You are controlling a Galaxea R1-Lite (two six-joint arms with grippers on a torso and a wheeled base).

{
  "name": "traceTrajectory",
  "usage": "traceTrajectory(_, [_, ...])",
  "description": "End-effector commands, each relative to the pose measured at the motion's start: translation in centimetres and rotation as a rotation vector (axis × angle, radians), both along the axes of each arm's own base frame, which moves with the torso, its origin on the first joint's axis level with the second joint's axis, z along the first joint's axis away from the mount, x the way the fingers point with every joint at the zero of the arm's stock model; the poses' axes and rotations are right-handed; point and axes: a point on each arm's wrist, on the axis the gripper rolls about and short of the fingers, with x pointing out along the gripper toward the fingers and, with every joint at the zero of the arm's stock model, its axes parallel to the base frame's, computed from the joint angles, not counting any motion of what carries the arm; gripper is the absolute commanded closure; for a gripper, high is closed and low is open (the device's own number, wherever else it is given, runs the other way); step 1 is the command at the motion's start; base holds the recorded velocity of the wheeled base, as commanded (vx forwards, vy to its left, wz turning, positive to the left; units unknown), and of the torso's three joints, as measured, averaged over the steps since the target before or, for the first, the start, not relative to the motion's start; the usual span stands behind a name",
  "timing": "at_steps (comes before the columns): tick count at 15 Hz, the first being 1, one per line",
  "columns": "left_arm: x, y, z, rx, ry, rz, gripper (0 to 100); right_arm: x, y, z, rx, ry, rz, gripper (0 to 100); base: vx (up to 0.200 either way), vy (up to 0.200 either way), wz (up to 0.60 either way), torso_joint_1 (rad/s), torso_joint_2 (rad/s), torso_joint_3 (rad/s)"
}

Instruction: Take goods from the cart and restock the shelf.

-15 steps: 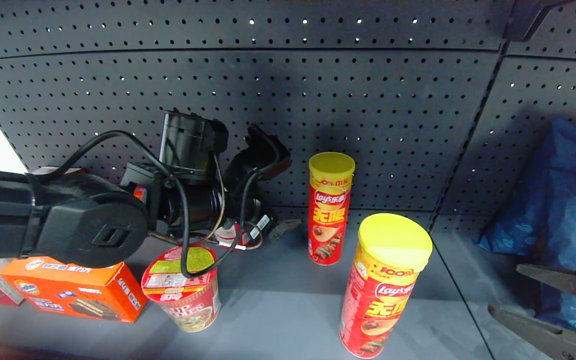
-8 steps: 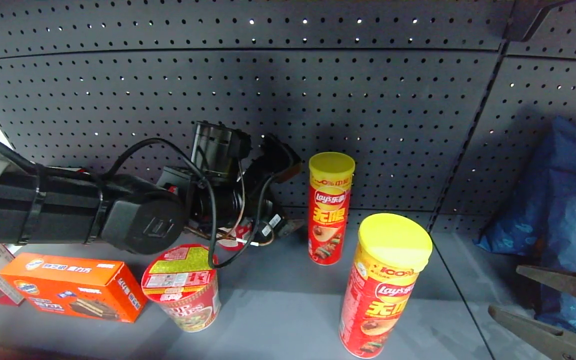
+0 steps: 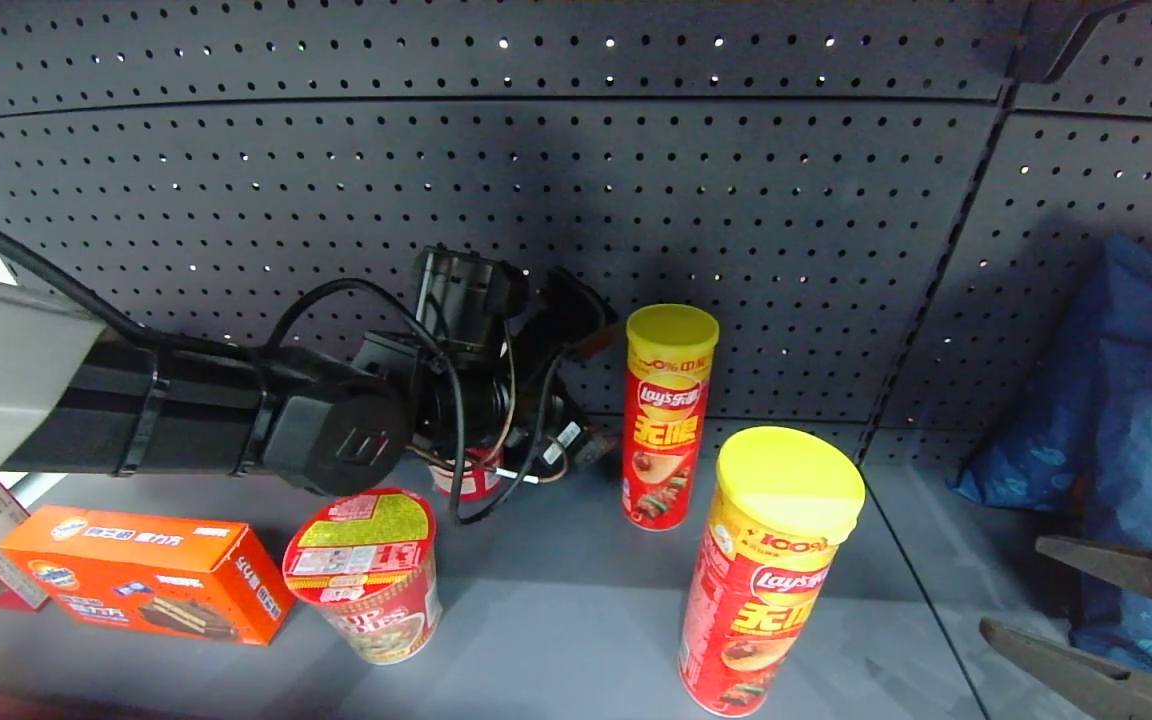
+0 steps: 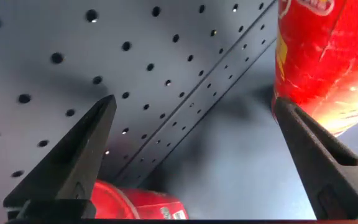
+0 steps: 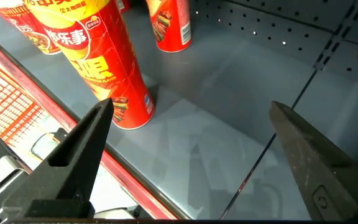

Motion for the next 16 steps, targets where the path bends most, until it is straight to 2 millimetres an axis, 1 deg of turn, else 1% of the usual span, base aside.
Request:
traceTrajectory(1, [-0.2, -0.5, -0.2, -0.001, 0.004, -0.013, 0, 0.0, 0.0, 0.0, 0.0, 0.0, 0.001, 0, 0.0, 0.0, 0.0, 0.0, 0.0, 0.0])
traceTrajectory(3, [-0.2, -0.9, -0.7, 0.006, 0.014, -0.021, 0, -0.1, 0.0, -0.1, 0.0, 0.0, 0.001, 0, 0.0, 0.0, 0.0, 0.0, 0.0, 0.0])
traceTrajectory(6, [-0.3, -1.3, -0.9, 0.006, 0.02, -0.03, 0, -0.3, -0.1, 0.0, 0.003, -0.009, -0.001, 0, 0.0, 0.0, 0.0, 0.0, 0.0, 0.0])
traceTrajectory(8, [-0.3, -1.4, -0.9, 0.006, 0.02, -0.03, 0, -0.4, -0.2, -0.3, 0.0, -0.001, 0.001, 0, 0.0, 0.0, 0.0, 0.0, 0.0, 0.0])
traceTrajectory(12, [-0.3, -1.4, -0.9, 0.006, 0.02, -0.028, 0, -0.5, -0.1, -0.3, -0.001, -0.001, 0.007, 0, 0.0, 0.0, 0.0, 0.0, 0.0, 0.0])
traceTrajectory(13, [-0.4, -1.3, -0.7, 0.002, 0.017, -0.027, 0, -0.5, -0.1, -0.3, -0.001, -0.001, 0.007, 0, 0.0, 0.0, 0.0, 0.0, 0.0, 0.0])
traceTrajectory(16, [-1.5, -0.1, 2.8, -0.06, -0.047, -0.011, 0, -0.4, -0.1, -0.7, -0.013, 0.018, 0.007, 0, 0.0, 0.0, 0.0, 0.0, 0.0, 0.0])
